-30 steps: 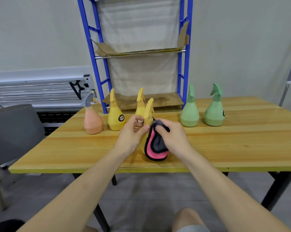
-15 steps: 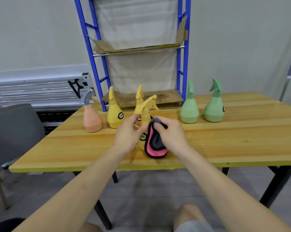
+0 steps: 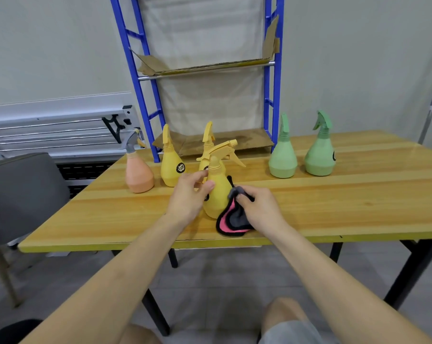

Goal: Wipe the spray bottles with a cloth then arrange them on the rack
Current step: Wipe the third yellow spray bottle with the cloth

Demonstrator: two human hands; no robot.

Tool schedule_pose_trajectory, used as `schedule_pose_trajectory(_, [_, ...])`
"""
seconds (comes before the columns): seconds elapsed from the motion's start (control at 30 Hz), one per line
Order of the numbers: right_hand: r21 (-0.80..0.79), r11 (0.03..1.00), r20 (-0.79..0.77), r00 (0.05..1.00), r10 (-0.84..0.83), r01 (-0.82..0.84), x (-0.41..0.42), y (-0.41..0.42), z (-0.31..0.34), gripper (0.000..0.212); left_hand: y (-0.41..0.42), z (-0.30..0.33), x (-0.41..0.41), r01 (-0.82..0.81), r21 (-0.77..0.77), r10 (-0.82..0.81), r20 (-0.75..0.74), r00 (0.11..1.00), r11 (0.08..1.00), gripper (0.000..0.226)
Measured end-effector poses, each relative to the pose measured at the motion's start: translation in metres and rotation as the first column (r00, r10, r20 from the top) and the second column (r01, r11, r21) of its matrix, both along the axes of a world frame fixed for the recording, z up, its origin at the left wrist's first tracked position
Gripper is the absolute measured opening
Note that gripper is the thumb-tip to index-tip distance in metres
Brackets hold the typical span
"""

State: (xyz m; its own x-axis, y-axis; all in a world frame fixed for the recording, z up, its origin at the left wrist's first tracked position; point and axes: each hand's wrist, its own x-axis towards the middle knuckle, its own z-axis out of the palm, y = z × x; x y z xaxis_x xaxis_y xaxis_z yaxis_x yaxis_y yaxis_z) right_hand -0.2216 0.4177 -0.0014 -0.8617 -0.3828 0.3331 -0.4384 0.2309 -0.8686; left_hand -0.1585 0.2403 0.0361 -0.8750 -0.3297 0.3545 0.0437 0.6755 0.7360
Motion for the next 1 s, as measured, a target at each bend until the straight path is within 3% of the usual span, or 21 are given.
schedule_pose_trajectory(0.13, [-0.126, 0.992, -0.069, 0.997, -0.02, 0.011, 0.009, -0.012, 0.02, 0.023, 0.003, -0.008, -0.003, -0.018, -0.005, 0.018, -0.006, 1.0, 1.0, 0.048])
schedule_pose_trajectory(0.27, [-0.196, 0.981, -0.097, 0.995, -0.02, 0.001, 0.013, -0.019, 0.023, 0.028, 0.004, -0.009, -0.003, -0.007, 0.012, 0.007, -0.013, 1.0, 1.0, 0.051])
schedule_pose_trajectory(0.57, [0.051, 0.999, -0.072, 0.997, 0.015, -0.012, 0.0, 0.005, -0.009, 0.03, 0.003, -0.011, 0.001, 0.019, 0.105, -0.016, -0.035, 0.999, 0.994, 0.033])
schedule_pose_trajectory(0.8, [-0.049, 0.998, -0.038, 0.999, 0.038, -0.039, 0.002, 0.001, 0.006, 0.025, 0.003, -0.011, -0.004, 0.033, 0.101, -0.03, -0.032, 0.999, 0.994, 0.048])
schedule_pose_trajectory(1.0, [-0.152, 0.983, -0.138, 0.987, 0.079, -0.1, 0.0, -0.005, 0.02, 0.031, 0.003, -0.012, -0.008, 0.054, 0.079, -0.053, -0.008, 0.999, 0.995, 0.045])
